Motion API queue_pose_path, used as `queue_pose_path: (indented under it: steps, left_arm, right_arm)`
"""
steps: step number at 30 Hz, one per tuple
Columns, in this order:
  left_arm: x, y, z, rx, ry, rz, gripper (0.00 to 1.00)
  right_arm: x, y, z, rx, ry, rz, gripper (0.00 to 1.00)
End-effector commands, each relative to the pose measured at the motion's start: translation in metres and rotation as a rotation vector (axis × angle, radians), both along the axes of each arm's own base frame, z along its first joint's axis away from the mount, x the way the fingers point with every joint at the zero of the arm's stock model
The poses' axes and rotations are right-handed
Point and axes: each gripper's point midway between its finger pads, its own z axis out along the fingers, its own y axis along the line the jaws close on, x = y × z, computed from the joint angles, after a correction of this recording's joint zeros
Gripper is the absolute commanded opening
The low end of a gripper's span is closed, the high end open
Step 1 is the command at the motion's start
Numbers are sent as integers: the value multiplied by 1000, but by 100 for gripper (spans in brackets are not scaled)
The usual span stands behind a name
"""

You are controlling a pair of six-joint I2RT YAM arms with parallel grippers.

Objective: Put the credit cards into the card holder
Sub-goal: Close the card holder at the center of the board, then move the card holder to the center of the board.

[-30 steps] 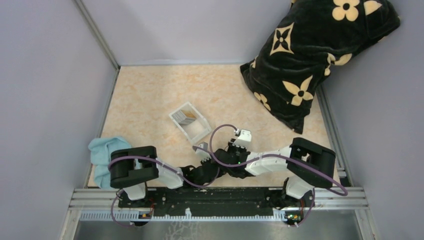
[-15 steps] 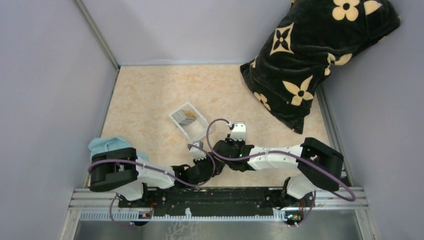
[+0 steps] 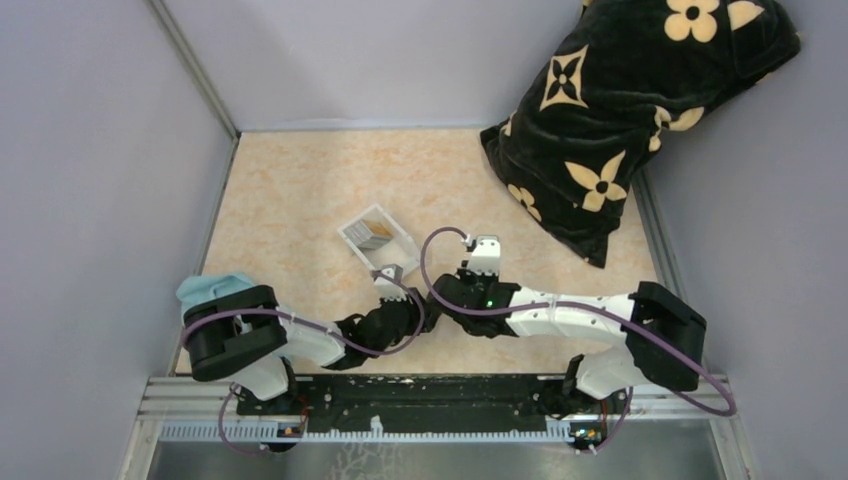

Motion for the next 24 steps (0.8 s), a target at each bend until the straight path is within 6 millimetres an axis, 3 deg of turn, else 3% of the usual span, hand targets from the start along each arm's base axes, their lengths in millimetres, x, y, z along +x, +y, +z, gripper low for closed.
queue_pose_path:
  steps: [1, 6, 10, 12, 17, 24]
  left_arm:
    - [-3, -14, -3, 12, -18, -149, 56]
    - [-6, -26, -6, -14, -6, -219, 56]
    - [-7, -26, -16, -7, 21, -210, 55]
    - [-7, -25, -19, 0, 25, -211, 54]
    - [-7, -21, -29, 33, 51, -196, 48]
    - [-8, -16, -37, 63, 75, -181, 42]
  right_arm:
    - [-6, -24, 9, 59, -25, -80, 26]
    - [-21, -50, 4, 109, -7, -145, 24]
    - [-31, -68, -9, 139, 3, -186, 0]
    - [-33, -74, -19, 134, 23, -197, 0]
    - [-36, -76, -43, 122, 77, -212, 0]
    - [-30, -59, -61, 154, 115, -169, 0]
